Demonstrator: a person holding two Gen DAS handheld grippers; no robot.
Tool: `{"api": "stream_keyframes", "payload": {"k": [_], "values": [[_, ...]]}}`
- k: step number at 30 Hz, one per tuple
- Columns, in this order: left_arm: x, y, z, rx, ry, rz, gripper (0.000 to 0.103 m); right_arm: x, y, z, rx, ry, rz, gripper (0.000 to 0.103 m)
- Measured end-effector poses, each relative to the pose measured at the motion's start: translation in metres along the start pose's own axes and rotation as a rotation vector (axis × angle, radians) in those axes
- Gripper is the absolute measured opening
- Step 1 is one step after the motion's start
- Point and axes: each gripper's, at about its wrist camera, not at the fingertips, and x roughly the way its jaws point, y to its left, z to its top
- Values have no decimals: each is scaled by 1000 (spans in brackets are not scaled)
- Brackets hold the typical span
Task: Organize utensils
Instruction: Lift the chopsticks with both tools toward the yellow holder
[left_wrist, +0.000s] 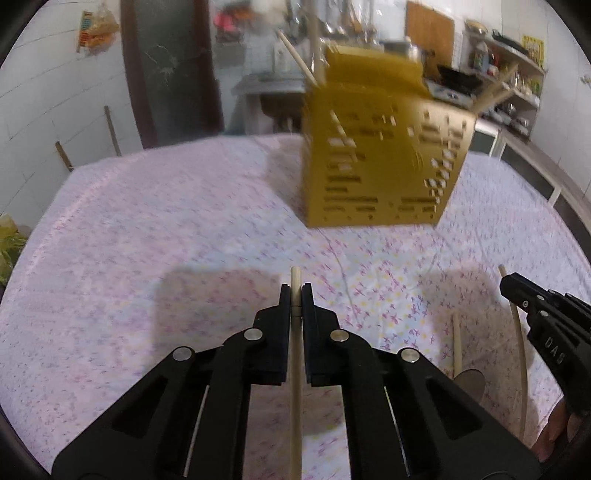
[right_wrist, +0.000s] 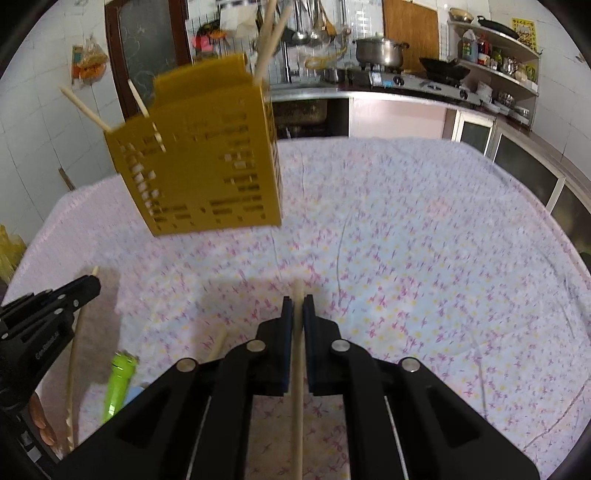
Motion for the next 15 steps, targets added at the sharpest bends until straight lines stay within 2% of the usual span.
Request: {"api": "stream_keyframes", "payload": {"k": [11,15], "values": [[-70,25,8,-62,-180,15,5,-52,-5,9,21,-150,24,6],[-92,35,4,-76,-216,13,5,-73,-5,9,19,-203,36,6]]}}
